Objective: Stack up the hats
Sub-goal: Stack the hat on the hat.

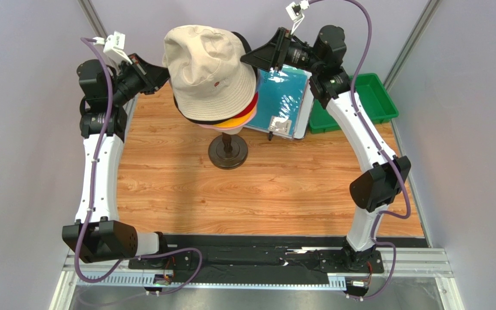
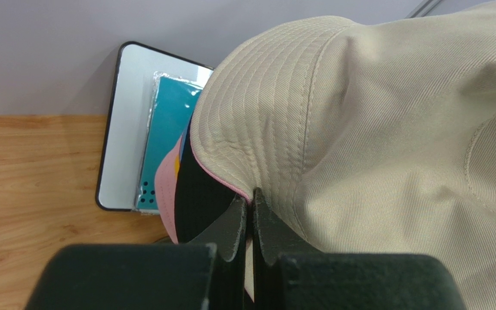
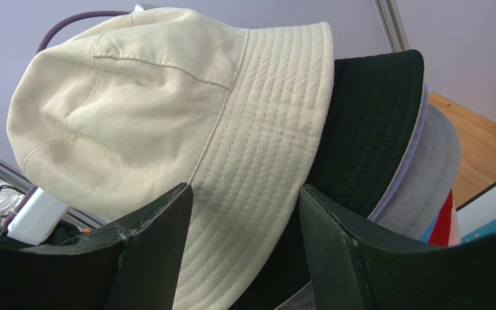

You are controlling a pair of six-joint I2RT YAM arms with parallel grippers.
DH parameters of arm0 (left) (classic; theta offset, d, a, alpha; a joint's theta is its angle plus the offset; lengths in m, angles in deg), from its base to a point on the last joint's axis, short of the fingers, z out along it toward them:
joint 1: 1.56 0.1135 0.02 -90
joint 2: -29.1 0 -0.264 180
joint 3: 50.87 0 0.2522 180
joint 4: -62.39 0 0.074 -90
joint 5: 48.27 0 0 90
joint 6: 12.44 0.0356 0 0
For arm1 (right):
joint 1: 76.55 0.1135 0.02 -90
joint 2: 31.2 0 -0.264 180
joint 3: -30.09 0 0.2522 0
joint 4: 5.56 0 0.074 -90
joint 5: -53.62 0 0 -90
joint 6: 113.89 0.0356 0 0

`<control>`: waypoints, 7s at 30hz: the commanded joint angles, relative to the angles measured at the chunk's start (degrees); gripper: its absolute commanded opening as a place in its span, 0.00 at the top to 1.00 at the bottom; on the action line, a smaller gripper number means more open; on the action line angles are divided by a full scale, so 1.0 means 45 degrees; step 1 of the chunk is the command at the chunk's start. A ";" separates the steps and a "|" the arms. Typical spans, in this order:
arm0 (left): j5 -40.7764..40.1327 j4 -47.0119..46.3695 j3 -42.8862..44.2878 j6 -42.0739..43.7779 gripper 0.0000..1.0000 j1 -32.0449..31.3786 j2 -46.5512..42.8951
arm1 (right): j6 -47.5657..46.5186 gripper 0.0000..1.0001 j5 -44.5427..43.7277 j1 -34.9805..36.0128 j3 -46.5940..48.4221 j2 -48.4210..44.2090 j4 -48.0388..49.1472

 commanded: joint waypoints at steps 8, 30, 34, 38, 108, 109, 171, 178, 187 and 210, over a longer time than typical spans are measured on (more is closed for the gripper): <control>0.0625 0.0186 0.0339 0.0514 1.00 0.0020 0.0019 | 0.0416 0.29 -0.0036 0.0502 0.1051 0.0785 -0.1443; 0.0606 -0.0029 0.0651 0.0123 1.00 0.0001 0.0272 | 0.1996 1.00 -0.1105 0.0171 -0.0802 -0.0248 0.1031; 0.0683 -0.0048 0.0748 -0.0189 1.00 0.0001 0.0681 | 0.2172 1.00 -0.1950 -0.0083 -0.1036 -0.0074 0.0195; 0.1054 -0.0088 0.0652 -0.0385 1.00 0.0001 0.1092 | 0.1859 1.00 -0.2263 -0.0259 -0.1523 -0.0150 -0.0493; 0.0840 0.3409 0.6081 0.3853 1.00 -0.2225 0.5351 | 0.0238 0.43 -0.1580 -0.1197 -0.2153 -0.2008 0.1324; 0.0859 0.3409 0.6042 0.3892 1.00 -0.2226 0.5292 | 0.0238 0.43 -0.1560 -0.1197 -0.1937 -0.1600 0.1227; -0.0195 0.2804 0.5045 0.3658 1.00 -0.2831 0.4823 | -0.0640 1.00 -0.5349 -0.0787 -0.5608 -0.1890 -0.2348; -0.0293 0.2823 0.4987 0.3502 1.00 -0.2831 0.5193 | -0.1245 1.00 -0.5915 -0.0553 -0.5548 -0.1635 -0.3090; -0.0215 0.2745 0.4461 0.3424 0.71 -0.2811 0.4922 | -0.1052 1.00 -0.5643 -0.0416 -0.6349 -0.2025 -0.2720; -0.6035 0.3914 -0.0872 0.2934 0.05 -0.0487 -0.1347 | -0.1774 0.67 -0.6756 -0.0123 -0.5627 -0.2572 -0.3657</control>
